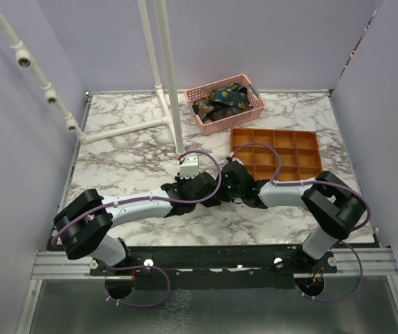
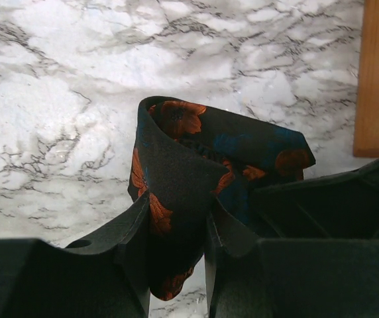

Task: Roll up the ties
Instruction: Roll the tie at the center of the board, then pick up the tie at the center of the board, then place the tie in the storage box.

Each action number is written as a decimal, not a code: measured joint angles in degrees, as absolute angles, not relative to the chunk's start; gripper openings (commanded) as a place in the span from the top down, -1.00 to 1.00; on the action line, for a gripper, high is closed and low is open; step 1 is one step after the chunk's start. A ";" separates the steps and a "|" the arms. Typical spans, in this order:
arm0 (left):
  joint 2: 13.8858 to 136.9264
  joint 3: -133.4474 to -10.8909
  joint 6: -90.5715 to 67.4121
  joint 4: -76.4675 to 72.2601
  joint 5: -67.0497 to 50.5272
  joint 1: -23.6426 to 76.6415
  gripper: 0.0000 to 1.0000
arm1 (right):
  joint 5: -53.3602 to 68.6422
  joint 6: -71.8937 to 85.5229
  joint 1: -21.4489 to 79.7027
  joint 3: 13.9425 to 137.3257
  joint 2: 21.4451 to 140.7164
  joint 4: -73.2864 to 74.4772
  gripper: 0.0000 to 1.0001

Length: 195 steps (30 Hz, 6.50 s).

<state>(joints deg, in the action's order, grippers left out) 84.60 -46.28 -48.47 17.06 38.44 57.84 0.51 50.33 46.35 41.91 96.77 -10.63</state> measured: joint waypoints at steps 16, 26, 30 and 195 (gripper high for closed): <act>83.00 -43.92 -43.22 11.68 31.57 61.58 1.00 | 3.07 63.07 51.57 29.15 87.46 -13.34 0.54; 89.84 -49.36 -42.61 16.08 42.17 66.74 1.00 | 2.98 66.08 51.70 27.22 86.26 -14.48 0.50; 91.09 -50.02 -42.48 16.80 44.75 68.07 1.00 | 2.79 66.63 52.21 25.32 82.67 -12.99 0.28; 83.64 -61.28 -47.11 -13.72 -28.82 40.21 1.00 | -29.93 52.12 40.75 39.38 35.31 42.24 -0.38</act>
